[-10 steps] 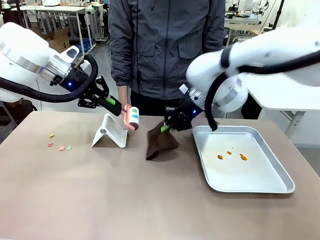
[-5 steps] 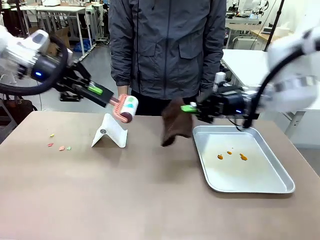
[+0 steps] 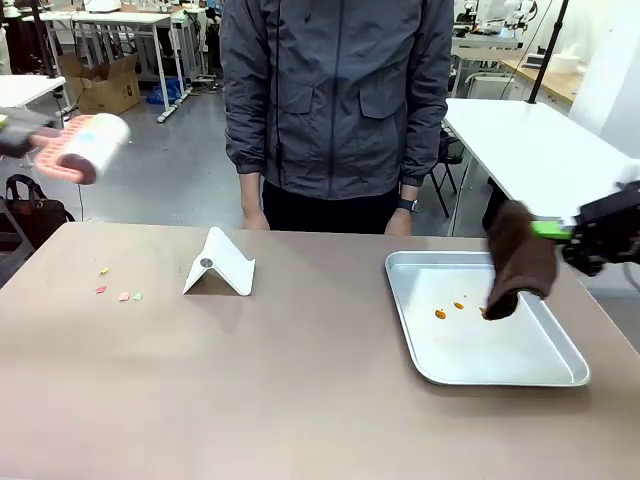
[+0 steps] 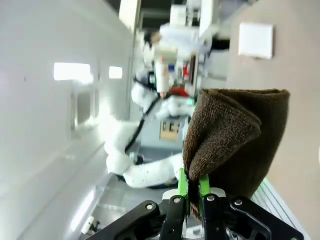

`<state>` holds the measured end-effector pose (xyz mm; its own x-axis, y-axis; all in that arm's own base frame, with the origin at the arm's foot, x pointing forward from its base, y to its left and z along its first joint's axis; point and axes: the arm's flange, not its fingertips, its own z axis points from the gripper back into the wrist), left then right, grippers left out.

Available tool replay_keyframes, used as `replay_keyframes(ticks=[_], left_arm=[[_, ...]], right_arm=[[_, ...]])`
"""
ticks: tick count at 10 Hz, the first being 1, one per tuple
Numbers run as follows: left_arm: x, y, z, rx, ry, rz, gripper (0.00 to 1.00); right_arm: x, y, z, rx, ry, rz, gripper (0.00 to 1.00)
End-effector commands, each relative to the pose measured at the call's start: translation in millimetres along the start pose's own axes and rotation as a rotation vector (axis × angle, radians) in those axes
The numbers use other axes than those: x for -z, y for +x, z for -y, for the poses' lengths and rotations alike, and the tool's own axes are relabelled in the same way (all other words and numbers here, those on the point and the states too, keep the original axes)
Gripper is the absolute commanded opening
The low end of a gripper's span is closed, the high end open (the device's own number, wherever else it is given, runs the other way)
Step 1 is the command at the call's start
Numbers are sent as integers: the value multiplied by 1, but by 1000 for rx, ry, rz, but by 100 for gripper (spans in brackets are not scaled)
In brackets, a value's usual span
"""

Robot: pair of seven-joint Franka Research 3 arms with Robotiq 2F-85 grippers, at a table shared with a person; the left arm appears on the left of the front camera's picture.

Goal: Clean the surface of the table.
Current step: Hold the Lint Roller with your left hand and the towel with your right hand.

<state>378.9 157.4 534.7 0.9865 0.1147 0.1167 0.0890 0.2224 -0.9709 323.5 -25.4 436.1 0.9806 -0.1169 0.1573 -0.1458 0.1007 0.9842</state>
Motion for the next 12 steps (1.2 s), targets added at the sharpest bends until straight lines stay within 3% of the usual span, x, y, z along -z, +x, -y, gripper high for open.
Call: replay_keyframes(ticks=[1,3,5,6,8,9,12], left_arm=[[-23,10,-39,35,-79,50,13],[-52,-8,-96,57,-87,153,13],[-71,-17,-144,30,-169,190,13],[-74,-16,-155,-9,-194,250,13],[-71,-3,-156,-118,-100,298,13],[-74,-20,-171,-32,-137,233,13],[-74,-20,-171,-32,-137,233,13]], right_arm=[[-30,-9,2,57,-55,139,0],[-64,-10,14,43,-164,269,0],[-82,-9,29,14,-185,286,0],[-88,-9,35,1,-193,306,0],[-91,1,28,26,-189,308,0],[-91,1,28,26,-189,308,0],[-91,1,28,26,-189,308,0]])
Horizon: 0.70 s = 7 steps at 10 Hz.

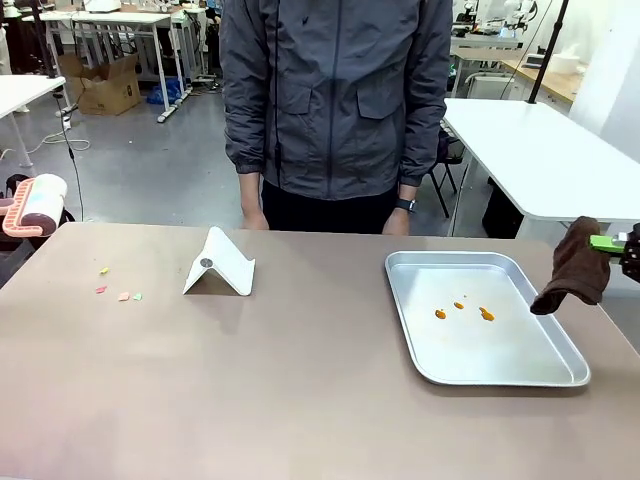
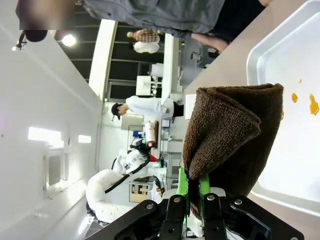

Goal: Clean the surface of the table.
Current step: Hold the Lint Roller with your left hand and the towel with your right hand, then if a person points to the right, clean the right side of the table with your right hand, and if they point to the left, clean the left side with your left hand.

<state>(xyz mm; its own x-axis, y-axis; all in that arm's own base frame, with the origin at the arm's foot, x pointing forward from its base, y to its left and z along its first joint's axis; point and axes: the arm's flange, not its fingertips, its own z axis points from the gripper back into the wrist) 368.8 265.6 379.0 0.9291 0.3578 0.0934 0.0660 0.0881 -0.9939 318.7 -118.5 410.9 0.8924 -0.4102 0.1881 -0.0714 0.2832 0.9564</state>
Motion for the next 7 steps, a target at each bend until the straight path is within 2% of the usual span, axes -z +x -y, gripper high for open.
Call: replay_keyframes(ticks=[1,7], left_arm=[[-2,-4,3,23,-13,-14,13],[-2,-4,3,23,-13,-14,13]], right_arm=[[-2,-1,-6,10,9,-2,0],[-2,-1,-6,10,9,-2,0]])
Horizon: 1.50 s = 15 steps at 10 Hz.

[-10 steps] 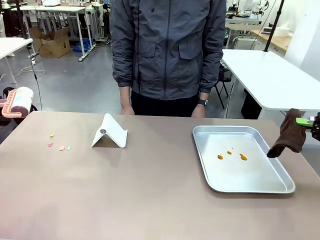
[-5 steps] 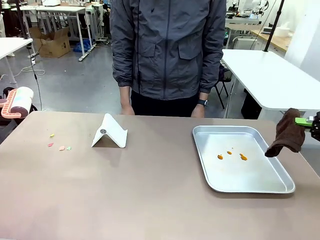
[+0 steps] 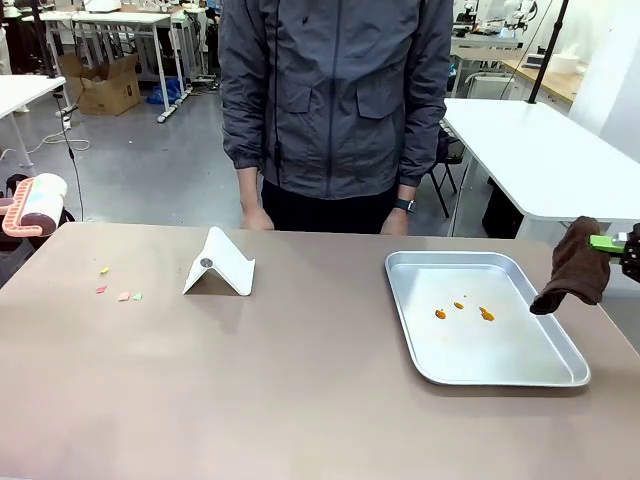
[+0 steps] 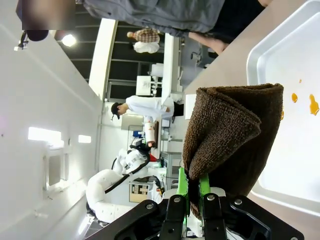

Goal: Clean the surface of the table.
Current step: If a person points to the right, clean the right side of the table with your right hand, and if they point to the left, clean the left side with your left hand.

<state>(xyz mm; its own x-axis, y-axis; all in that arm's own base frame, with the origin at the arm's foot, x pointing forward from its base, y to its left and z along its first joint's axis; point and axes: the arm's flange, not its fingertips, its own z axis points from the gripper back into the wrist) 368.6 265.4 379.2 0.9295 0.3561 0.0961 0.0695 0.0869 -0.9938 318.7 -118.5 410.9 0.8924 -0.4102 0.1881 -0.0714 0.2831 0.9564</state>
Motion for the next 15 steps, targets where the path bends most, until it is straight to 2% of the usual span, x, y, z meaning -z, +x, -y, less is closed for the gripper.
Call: replay_keyframes(ticks=[1,15], left_arm=[[-2,-4,3,20,-10,-13,13],[-2,-4,3,20,-10,-13,13]], right_arm=[[-2,-1,-6,10,9,-2,0],[-2,-1,-6,10,9,-2,0]])
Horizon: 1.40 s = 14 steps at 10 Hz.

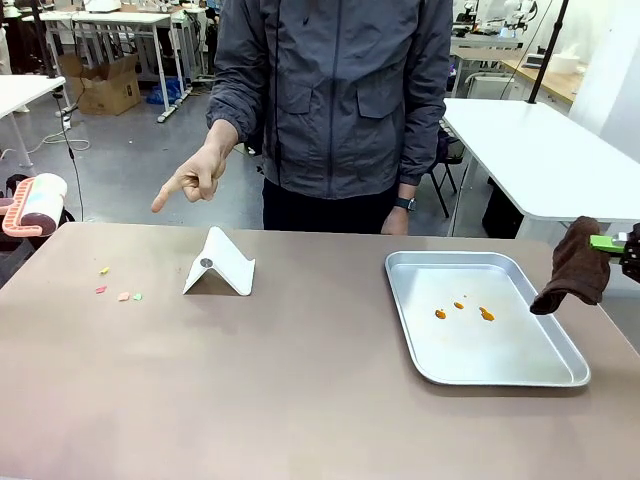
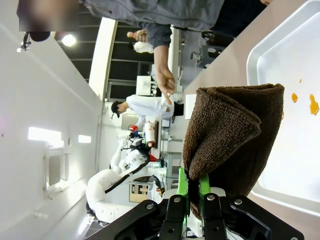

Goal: Clean the surface of the table.
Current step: If a person points to the right, clean the right side of the table with your right hand, and if they point to the left, clean the left side with your left hand.

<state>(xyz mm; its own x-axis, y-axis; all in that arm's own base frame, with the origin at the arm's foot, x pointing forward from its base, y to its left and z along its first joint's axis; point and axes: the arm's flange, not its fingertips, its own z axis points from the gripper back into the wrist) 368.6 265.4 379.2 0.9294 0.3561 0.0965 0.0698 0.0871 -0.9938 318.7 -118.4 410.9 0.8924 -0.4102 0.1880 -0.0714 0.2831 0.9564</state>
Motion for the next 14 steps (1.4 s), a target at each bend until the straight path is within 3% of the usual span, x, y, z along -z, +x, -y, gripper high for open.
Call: replay_keyframes(ticks=[1,2,6,14], left_arm=[[0,0,0,0,0,0,22],[-2,5,1,-44,47,82,22],[1,25,-23,-123,240,180,22],[4,65,-74,-140,488,115,22]], right_arm=[[-2,-1,-6,10,9,-2,0],[-2,-1,-6,10,9,-2,0],[-2,-1,-6,10,9,-2,0],[-2,-1,-6,10,9,-2,0]])
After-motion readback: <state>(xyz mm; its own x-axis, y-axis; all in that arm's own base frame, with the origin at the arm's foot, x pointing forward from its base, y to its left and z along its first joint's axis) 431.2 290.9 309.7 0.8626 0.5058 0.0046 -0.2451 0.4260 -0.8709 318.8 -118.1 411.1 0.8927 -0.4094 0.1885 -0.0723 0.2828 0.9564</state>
